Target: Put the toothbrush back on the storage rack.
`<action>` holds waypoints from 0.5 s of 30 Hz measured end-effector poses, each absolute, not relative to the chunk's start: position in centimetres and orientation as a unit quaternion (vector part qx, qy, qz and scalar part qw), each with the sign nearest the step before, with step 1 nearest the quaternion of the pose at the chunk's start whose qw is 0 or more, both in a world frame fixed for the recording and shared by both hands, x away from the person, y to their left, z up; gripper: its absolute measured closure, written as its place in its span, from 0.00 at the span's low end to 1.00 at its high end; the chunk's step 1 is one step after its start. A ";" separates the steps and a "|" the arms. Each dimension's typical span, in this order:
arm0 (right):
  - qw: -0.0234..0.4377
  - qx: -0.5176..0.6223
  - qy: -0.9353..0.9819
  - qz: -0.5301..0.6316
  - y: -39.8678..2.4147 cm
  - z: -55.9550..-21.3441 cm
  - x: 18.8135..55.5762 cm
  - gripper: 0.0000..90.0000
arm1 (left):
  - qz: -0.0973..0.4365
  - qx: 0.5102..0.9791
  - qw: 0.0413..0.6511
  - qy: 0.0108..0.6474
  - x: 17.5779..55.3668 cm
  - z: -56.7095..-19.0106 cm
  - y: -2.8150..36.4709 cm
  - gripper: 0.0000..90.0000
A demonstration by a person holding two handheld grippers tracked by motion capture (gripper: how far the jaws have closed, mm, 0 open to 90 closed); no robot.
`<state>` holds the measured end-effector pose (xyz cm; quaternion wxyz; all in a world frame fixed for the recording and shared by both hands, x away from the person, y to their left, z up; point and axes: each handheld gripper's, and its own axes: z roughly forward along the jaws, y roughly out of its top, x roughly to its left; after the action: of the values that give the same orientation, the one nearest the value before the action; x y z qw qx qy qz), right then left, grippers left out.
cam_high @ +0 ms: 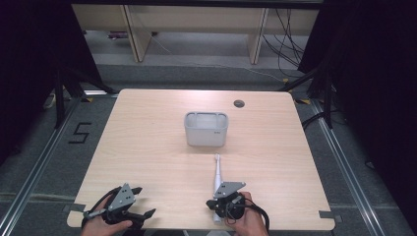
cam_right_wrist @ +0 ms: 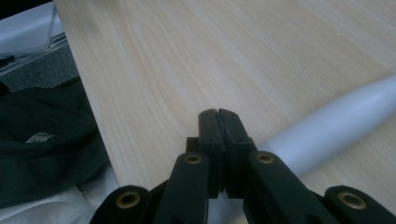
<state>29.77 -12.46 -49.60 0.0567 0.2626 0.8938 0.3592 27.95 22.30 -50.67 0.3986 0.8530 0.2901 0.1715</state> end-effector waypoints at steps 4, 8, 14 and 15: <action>0.057 0.275 0.890 0.359 -13.2 -49.4 29.4 0.99 | 0.177 0.854 0.396 0.287 28.0 -50.7 22.3 0.16; 0.063 0.271 0.889 0.365 -13.6 -49.5 29.4 0.99 | 0.168 0.855 0.398 0.288 28.0 -50.7 22.3 0.16; 0.058 0.283 0.888 0.357 -14.6 -49.3 29.3 0.98 | 0.170 0.854 0.399 0.287 28.0 -50.7 22.3 0.16; 0.060 0.285 0.888 0.357 -14.7 -49.3 29.3 0.98 | 0.170 0.854 0.399 0.287 28.0 -50.7 22.3 0.16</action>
<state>29.27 -14.70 -49.30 0.0598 0.2855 0.8875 0.3567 28.00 22.29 -50.70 0.3990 0.8541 0.2875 0.1696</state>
